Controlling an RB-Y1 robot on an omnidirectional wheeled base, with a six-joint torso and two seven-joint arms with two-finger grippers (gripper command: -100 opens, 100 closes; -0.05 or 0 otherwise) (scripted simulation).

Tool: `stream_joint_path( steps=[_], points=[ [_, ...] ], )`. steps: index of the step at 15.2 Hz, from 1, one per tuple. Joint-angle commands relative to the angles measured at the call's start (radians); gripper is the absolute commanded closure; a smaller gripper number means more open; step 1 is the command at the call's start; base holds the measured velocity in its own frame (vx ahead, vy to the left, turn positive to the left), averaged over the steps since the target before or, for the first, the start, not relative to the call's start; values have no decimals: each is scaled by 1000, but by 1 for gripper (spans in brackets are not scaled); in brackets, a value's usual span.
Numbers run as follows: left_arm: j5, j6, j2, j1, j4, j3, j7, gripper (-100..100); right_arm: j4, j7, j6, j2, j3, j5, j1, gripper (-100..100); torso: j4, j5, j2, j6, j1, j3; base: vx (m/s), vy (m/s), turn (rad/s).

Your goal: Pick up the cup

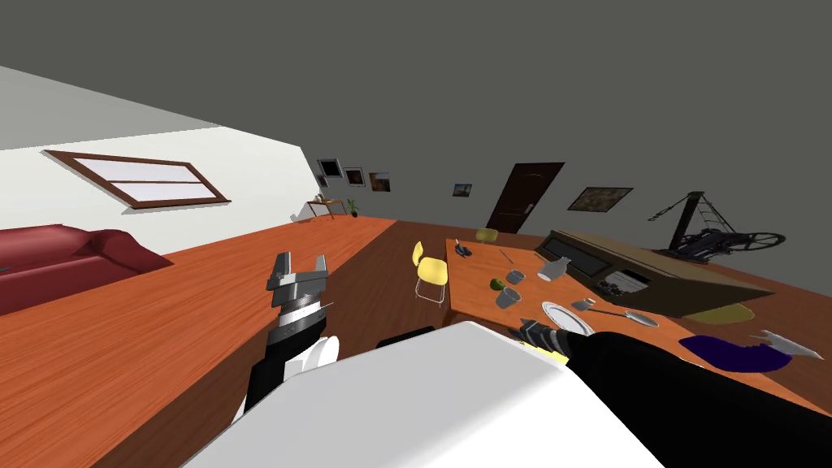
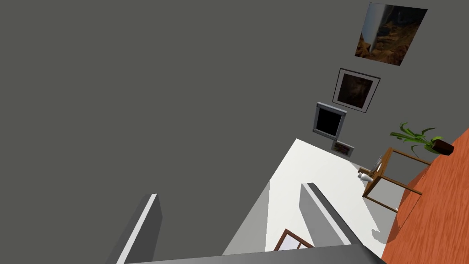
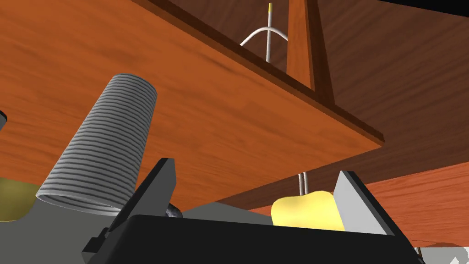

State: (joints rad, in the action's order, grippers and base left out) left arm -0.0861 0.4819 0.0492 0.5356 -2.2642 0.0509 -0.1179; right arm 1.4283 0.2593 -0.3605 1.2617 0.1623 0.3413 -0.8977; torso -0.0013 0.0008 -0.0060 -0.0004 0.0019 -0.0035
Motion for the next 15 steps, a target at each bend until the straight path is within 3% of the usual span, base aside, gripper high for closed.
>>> stream_joint_path(
  steps=[1,2,6,10,15],
  points=[
    [0,0,0,0,0,0,0,0,-32,6,5,26,12,10,-4,-100,0,0,0,0,0,0,82,20,98],
    [0,0,0,0,0,0,0,0,-68,14,6,59,24,21,-13,-100,0,0,0,0,0,0,90,15,128],
    [0,0,0,0,0,0,0,0,-130,29,5,115,49,41,-29,-100,0,0,-1,0,0,-1,108,13,106],
    [0,0,0,0,0,0,0,0,-164,36,3,137,63,50,-35,-100,0,0,0,0,-1,0,80,-6,71],
    [0,0,0,0,0,0,0,0,-237,62,-23,183,151,87,-52,-100,-1,-1,-6,-1,-4,-4,150,-31,161]
  ],
)
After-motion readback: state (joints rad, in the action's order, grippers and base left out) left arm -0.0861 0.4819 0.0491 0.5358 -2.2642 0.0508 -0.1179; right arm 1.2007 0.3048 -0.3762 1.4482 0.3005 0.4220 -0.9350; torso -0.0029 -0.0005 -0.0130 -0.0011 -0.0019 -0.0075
